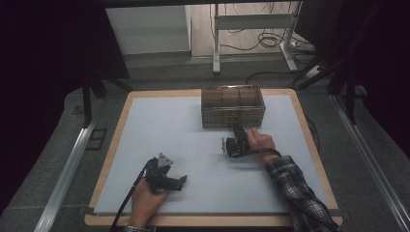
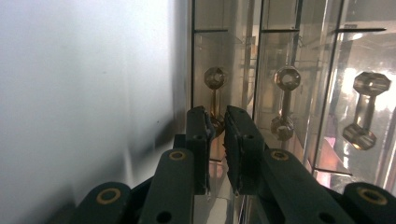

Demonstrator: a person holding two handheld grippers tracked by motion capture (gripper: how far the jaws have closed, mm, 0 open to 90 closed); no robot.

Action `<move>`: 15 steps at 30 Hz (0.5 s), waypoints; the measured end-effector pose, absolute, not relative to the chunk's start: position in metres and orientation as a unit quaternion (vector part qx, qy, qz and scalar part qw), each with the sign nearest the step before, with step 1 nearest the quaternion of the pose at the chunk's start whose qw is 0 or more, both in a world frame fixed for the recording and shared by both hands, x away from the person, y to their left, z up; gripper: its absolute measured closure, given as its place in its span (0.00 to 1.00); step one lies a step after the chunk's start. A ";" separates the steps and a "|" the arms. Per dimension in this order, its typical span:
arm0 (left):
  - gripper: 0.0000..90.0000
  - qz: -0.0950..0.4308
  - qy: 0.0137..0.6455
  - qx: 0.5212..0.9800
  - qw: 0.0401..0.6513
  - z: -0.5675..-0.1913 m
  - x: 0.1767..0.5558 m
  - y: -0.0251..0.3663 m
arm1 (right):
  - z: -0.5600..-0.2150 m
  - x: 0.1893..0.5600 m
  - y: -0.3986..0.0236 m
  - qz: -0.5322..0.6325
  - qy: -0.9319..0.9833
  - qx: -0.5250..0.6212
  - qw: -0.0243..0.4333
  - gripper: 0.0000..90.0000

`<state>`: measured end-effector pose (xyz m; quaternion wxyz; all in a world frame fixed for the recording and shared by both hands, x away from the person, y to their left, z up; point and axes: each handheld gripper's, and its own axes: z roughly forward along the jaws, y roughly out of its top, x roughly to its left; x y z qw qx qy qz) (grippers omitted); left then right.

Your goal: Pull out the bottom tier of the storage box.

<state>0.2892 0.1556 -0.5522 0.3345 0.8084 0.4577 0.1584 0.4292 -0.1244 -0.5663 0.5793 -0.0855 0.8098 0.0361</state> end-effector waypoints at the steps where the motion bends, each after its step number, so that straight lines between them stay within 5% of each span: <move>1: 0.00 0.158 0.458 0.808 0.334 -0.552 0.289 0.156 | -0.565 0.427 -0.125 0.039 0.812 -0.085 0.576 0.89; 15: 0.00 0.158 0.458 0.808 0.335 -0.552 0.289 0.156 | -0.562 0.412 -0.129 0.058 0.820 -0.090 0.563 0.88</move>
